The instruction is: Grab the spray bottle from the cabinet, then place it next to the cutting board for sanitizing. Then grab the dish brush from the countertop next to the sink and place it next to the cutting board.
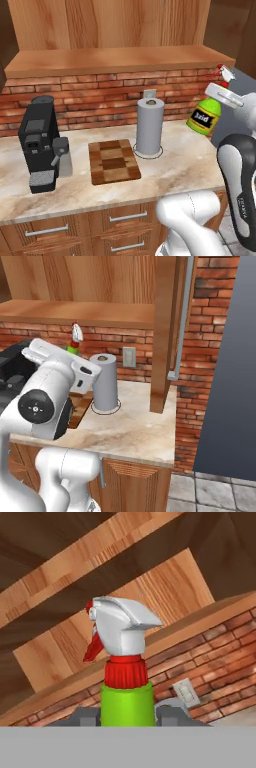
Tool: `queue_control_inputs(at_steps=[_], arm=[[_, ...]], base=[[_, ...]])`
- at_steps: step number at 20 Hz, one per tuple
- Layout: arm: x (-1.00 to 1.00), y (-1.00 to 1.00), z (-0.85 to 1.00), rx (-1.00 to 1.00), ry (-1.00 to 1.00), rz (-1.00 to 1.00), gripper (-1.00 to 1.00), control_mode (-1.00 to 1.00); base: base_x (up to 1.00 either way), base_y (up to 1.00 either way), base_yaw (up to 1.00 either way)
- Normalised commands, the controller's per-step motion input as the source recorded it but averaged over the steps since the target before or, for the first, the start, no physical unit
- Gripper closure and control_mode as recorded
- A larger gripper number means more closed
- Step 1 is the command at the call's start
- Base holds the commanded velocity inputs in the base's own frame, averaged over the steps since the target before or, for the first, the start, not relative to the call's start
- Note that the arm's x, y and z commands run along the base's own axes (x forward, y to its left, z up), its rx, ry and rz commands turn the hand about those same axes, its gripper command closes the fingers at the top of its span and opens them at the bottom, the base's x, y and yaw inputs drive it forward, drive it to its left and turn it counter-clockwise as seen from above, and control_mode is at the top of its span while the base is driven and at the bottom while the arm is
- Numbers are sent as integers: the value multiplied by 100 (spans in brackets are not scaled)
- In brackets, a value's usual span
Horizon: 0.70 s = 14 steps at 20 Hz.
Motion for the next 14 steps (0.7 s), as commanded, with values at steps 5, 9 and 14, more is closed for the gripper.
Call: queue_control_inputs(at_steps=[5,9,14], arm=[[4,-4,-51,-1,-9,21,100,-100],[27,-1,-51,-4,-12,26,100,-100],[31,0,-58,-11,-22,29,100,-100]], base=[[0,0,0],[0,0,0],[0,0,0]])
